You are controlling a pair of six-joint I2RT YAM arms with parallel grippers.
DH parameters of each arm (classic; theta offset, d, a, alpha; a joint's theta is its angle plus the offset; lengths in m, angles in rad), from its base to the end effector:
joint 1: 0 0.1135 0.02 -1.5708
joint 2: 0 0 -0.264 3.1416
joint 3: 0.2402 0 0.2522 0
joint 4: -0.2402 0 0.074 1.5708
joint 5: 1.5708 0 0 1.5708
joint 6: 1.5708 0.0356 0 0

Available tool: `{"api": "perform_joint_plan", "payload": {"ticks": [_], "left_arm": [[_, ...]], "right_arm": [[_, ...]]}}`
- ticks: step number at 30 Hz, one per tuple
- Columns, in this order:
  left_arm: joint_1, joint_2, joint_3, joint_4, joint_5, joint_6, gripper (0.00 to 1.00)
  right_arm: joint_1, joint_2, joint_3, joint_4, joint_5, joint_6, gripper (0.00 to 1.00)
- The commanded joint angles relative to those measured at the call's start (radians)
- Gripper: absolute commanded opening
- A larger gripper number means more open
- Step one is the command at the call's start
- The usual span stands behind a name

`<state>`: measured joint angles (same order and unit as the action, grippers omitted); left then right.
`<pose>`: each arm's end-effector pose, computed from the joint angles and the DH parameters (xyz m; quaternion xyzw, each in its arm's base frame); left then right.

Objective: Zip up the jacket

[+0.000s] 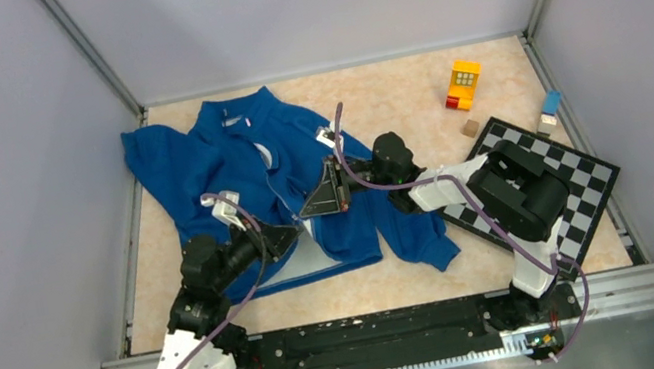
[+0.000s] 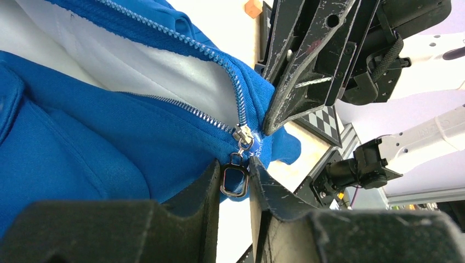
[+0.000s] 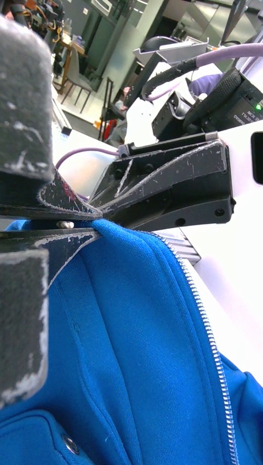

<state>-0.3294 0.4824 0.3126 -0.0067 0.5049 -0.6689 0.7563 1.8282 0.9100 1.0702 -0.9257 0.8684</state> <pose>0.1281 -0.0620 0.2352 0.0327 0.7588 -0.4657 0.4542 0.2554 0.2800 0.2251 -0.3056 0.6009 0.6929 0.2558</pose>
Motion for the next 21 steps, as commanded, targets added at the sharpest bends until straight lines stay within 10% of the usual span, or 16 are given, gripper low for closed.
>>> {"api": "perform_joint_plan", "payload": {"ticks": [1,21], "left_arm": [[-0.002,-0.014,0.059,-0.011,-0.019,0.021,0.26],[-0.002,-0.016,0.099,-0.132,-0.041,0.081,0.33]], "right_arm": [[0.009,-0.018,0.018,0.072,-0.016,0.001,0.00],[0.012,-0.010,0.028,0.055,-0.022,-0.008,0.00]]}}
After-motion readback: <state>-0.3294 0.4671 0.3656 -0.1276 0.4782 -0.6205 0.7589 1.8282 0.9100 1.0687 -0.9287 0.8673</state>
